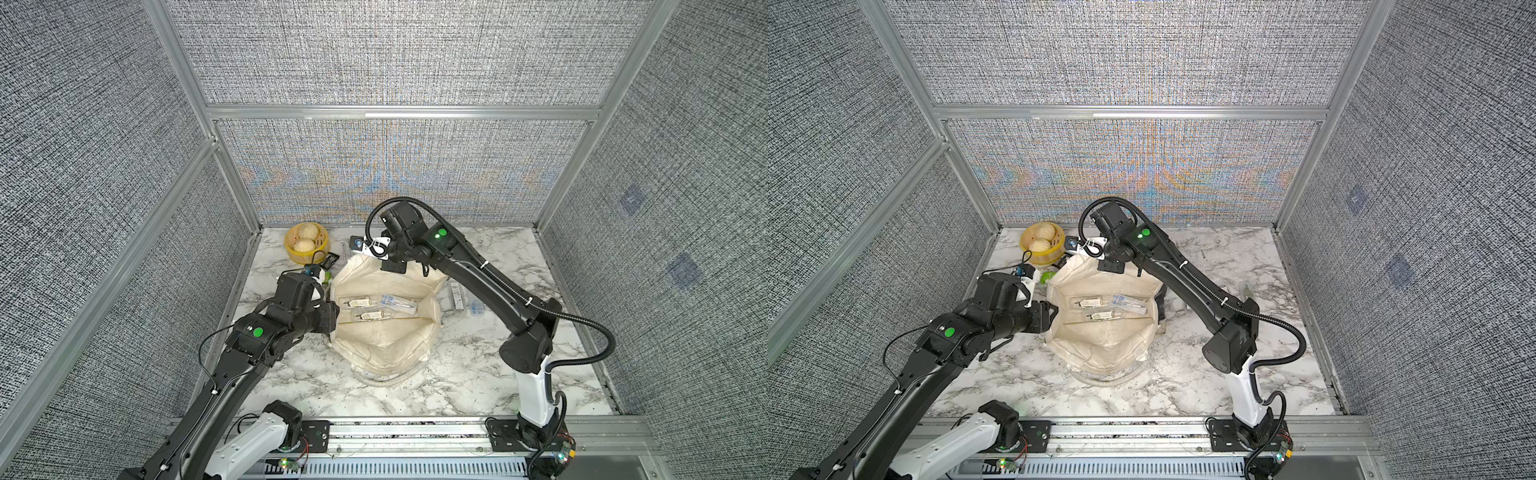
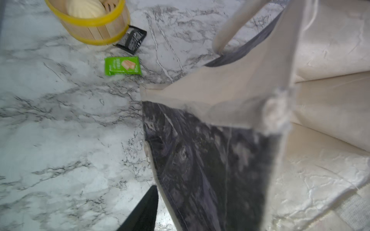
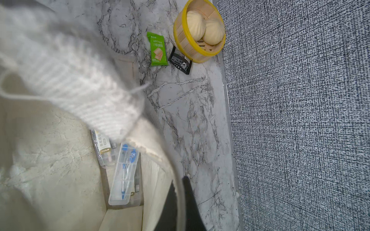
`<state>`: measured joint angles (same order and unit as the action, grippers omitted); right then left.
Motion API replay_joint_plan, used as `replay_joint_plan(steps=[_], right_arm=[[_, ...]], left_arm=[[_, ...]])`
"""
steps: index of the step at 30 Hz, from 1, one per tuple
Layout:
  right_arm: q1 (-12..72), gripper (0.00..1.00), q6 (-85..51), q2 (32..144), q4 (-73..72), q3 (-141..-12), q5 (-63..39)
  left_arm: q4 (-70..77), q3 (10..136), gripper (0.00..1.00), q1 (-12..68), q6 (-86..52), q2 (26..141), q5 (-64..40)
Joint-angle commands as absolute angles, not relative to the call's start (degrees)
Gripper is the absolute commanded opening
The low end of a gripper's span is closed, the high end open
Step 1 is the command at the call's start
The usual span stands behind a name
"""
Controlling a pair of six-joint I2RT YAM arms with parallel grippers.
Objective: Take out the compass set from the canvas bag
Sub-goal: Adjust the canvas bag at the center of the board, then pick up the compass set from the canvas bag.
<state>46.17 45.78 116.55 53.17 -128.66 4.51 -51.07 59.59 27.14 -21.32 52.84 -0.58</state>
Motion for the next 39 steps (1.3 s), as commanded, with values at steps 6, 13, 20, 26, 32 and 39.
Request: replay_joint_plan(steps=[6,13,20,26,32,39], right_arm=[[46.1,0.0,44.7,115.8,51.6,-127.3,4.0],[46.2,0.0,44.4,115.3,52.3,-127.2,4.7],[49.0,0.37,43.6,109.7,56.9,-130.0,9.6],[55.4,0.51,37.6,97.5,53.7,-117.2,11.8],[60.5,0.5,28.5,92.7,46.5,-95.7,6.0],[57.8,0.42,25.0,104.5,40.9,-91.0,12.7]], left_arm=[[-50.0,58.6,0.22,27.1,-23.5,54.0,-1.6],[-49.0,58.2,0.0,27.1,-23.1,53.9,0.0],[-47.0,56.5,0.0,27.1,-22.0,54.2,0.8],[-45.2,56.3,0.0,27.0,-21.4,54.1,1.1],[-43.5,55.2,0.0,27.1,-20.8,51.6,1.6],[-42.7,53.3,0.0,27.0,-20.9,51.3,0.5]])
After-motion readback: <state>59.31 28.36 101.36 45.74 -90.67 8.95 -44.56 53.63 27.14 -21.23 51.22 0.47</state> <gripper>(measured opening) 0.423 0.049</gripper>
